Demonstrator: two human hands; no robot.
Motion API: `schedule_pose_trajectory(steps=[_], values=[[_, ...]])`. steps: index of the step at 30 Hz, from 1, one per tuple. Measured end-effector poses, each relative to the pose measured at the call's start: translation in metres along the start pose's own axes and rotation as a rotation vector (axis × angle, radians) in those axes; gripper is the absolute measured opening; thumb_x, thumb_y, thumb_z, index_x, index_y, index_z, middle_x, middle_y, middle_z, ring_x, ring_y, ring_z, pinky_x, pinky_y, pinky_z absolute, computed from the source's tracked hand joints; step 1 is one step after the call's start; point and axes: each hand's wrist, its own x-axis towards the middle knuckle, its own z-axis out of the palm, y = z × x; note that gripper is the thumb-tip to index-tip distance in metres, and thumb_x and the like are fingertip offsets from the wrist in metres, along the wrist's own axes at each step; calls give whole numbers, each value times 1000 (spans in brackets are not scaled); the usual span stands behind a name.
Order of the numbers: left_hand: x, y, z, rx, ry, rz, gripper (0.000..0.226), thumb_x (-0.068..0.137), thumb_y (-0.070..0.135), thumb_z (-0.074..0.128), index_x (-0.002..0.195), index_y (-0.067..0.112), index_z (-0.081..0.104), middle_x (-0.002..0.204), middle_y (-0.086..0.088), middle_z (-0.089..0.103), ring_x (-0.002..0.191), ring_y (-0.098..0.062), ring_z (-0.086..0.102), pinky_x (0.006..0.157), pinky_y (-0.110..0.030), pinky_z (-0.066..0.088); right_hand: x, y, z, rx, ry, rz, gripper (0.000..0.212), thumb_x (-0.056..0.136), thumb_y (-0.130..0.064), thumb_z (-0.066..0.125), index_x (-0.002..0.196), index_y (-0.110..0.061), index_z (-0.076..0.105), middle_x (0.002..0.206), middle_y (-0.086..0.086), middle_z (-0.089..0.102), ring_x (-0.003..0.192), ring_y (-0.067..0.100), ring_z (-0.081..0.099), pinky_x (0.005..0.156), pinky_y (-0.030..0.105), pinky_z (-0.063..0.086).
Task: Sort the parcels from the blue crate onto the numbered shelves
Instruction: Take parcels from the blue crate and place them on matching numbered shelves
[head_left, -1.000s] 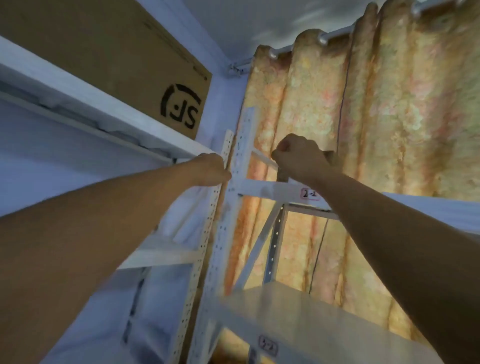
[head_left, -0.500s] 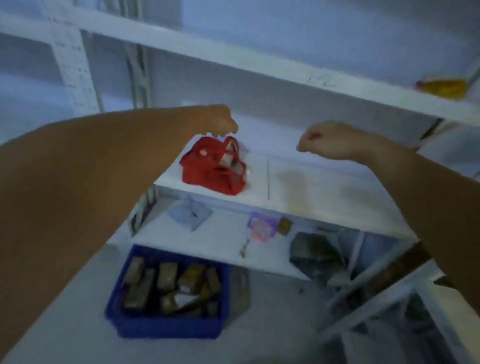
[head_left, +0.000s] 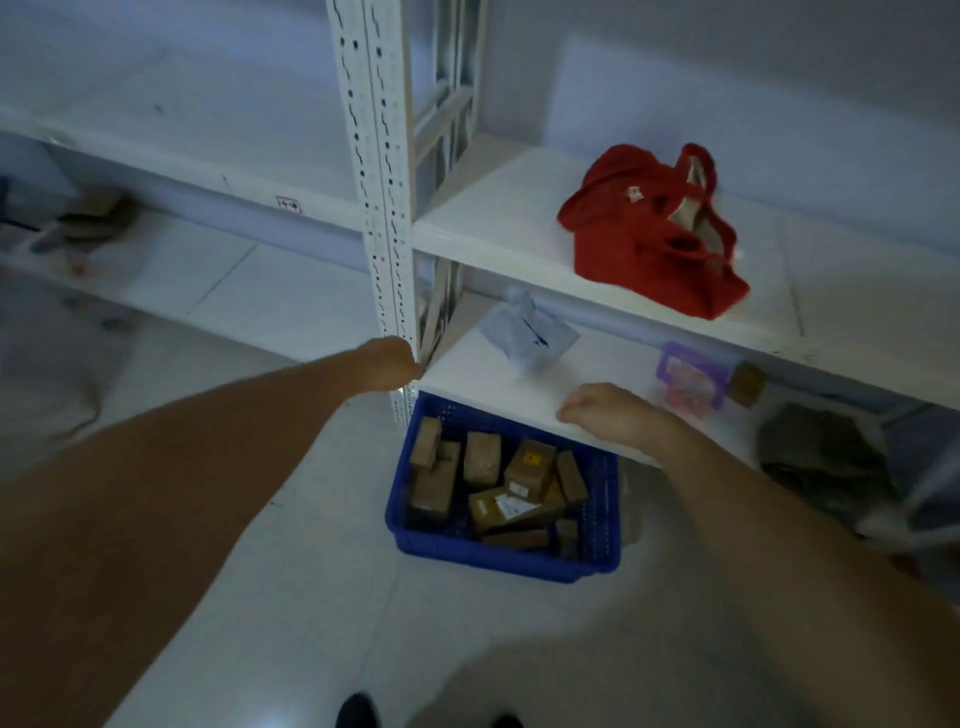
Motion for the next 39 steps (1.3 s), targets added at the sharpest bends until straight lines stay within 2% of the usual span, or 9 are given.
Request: schedule_pose_trajectory(steps=[7, 11, 14, 18, 22, 27, 33, 36, 39], values=[[97, -47, 112, -136, -104, -136, 19, 96, 19, 57, 107, 5, 64, 103, -5, 58, 97, -21, 54, 82, -30, 43, 140, 28, 113, 203, -203, 81, 31, 103, -29, 56, 99, -1, 67, 99, 16, 67, 81, 17, 60, 77, 29, 46], [169, -87, 187, -247, -118, -250, 16, 95, 29, 56, 104, 16, 59, 102, -5, 65, 85, -17, 60, 68, -30, 46, 233, 59, 174, 357, -307, 143, 52, 104, -31, 58, 136, 10, 55, 132, 37, 55, 103, 38, 61, 100, 42, 50], [227, -122, 236, -355, -101, -326, 18, 92, 35, 53, 92, 18, 58, 98, -11, 70, 78, -19, 64, 63, -31, 47, 302, 71, 225, 465, -332, 213, 46, 104, -25, 56, 136, 9, 57, 118, 30, 64, 94, 28, 57, 80, 30, 47], [294, -156, 297, -407, -64, -376, 36, 95, 40, 51, 116, 12, 53, 109, -11, 61, 84, -21, 58, 57, -29, 40, 397, 81, 297, 664, -375, 353, 40, 98, -30, 57, 120, 2, 69, 133, 23, 64, 96, 21, 57, 83, 32, 45], [361, -184, 351, -369, -84, -337, 64, 82, 54, 46, 120, 2, 52, 125, -22, 57, 114, -38, 57, 95, -51, 52, 461, 87, 355, 751, -367, 387, 41, 105, -23, 51, 130, 8, 62, 134, 25, 63, 97, 23, 60, 95, 41, 53], [409, -185, 402, 9, 138, -318, 64, 87, 46, 55, 133, 5, 42, 137, -18, 47, 128, -36, 37, 106, -47, 36, 480, 114, 403, 766, -380, 429, 45, 102, -24, 54, 132, 10, 57, 135, 25, 60, 125, 38, 59, 111, 50, 45], [420, -183, 431, 217, 275, -311, 84, 82, 46, 75, 141, 1, 36, 127, -21, 54, 114, -40, 54, 91, -49, 51, 464, 155, 424, 836, -360, 492, 12, 103, -25, 53, 108, -22, 63, 123, 8, 68, 103, 17, 67, 101, 37, 53], [417, -181, 420, -22, 166, -269, 88, 83, 36, 75, 150, 11, 24, 139, -17, 43, 120, -40, 53, 84, -50, 52, 456, 162, 413, 869, -344, 512, 13, 105, -22, 52, 97, -25, 62, 128, 11, 67, 106, 20, 67, 102, 39, 52], [402, -170, 389, -347, 8, -167, 72, 78, 24, 77, 141, 20, 43, 128, -7, 58, 110, -27, 63, 74, -36, 55, 448, 165, 389, 955, -250, 542, 14, 105, -21, 55, 113, -15, 64, 129, 12, 65, 121, 27, 64, 106, 44, 49]])
